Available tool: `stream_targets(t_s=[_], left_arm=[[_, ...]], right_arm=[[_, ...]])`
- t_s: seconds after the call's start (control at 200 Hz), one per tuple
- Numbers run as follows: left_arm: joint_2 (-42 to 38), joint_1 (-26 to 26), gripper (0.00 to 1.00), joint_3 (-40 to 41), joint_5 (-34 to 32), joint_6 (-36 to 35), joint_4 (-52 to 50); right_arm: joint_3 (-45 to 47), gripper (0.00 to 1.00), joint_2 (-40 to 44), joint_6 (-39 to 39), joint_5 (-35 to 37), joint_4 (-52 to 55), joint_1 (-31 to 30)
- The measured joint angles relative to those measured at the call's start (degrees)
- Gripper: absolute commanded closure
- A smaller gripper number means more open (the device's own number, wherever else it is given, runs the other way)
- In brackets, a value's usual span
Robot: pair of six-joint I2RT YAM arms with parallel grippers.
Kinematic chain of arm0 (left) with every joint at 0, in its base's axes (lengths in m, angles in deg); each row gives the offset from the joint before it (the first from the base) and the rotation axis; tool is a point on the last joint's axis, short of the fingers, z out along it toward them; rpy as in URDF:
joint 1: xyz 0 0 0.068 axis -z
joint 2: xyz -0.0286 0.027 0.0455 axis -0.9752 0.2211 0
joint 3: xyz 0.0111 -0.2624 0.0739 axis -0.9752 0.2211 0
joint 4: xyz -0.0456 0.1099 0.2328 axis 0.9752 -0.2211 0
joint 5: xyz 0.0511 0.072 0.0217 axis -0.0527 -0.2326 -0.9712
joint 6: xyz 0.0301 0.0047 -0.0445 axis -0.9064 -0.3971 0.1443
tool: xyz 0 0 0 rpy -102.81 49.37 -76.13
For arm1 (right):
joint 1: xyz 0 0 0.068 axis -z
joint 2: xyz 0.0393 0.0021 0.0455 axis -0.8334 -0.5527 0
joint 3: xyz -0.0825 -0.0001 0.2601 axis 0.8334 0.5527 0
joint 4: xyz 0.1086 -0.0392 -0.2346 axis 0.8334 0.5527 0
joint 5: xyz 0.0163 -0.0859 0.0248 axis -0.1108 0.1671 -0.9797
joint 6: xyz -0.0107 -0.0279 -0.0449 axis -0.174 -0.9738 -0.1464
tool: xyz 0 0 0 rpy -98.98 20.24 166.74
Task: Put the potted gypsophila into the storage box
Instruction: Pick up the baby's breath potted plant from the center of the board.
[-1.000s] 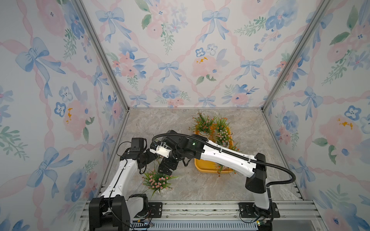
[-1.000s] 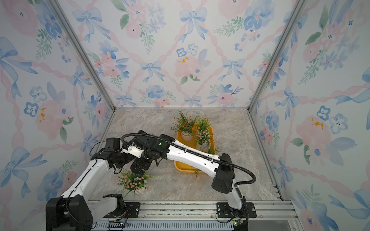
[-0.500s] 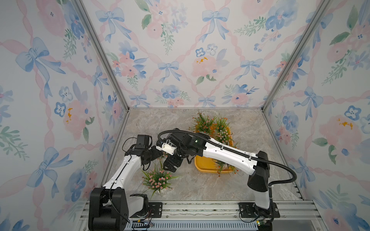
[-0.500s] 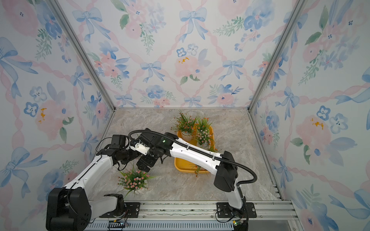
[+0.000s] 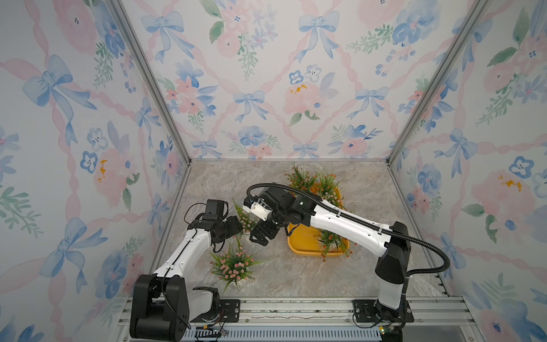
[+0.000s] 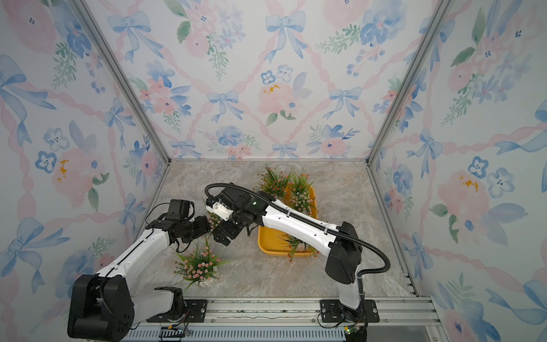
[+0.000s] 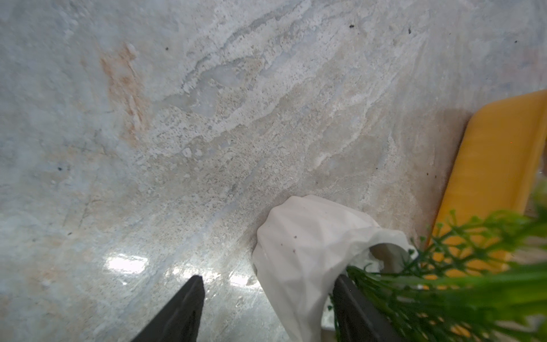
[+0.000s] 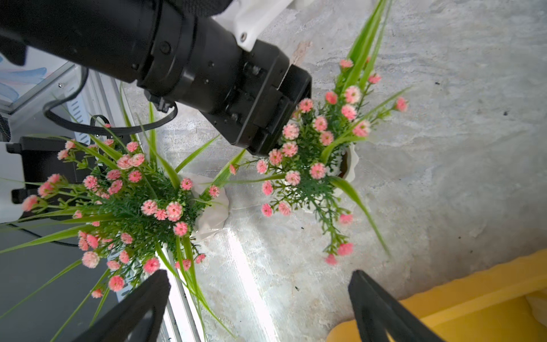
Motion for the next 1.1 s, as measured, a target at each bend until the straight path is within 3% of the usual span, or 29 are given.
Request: stream_targets(t_s=[0.195, 0.41, 0.765, 1.1], left_arm=[[1.4, 1.9, 0.45, -0.02, -1.44, 0.22, 0.66], [3.13, 4.52, 0.67, -1.09, -3.45, 1.46, 0.98], [3.19, 4.68, 0.97, -2.16, -6.8, 2.21, 0.33], [1.27, 4.79, 1.0, -2.16, -6.45, 3.21, -0.9]], right_arm=[[0.37, 0.03, 0.24, 0.42, 0.76, -0.7, 0.28], [0.48, 0.03, 0.42, 0.83, 0.85, -0.92, 0.28], [0.55, 0.03, 0.94, 1.75, -1.81, -2.27, 0.15], [0.59, 0.03, 0.98, 1.64, -2.82, -2.8, -1.62]])
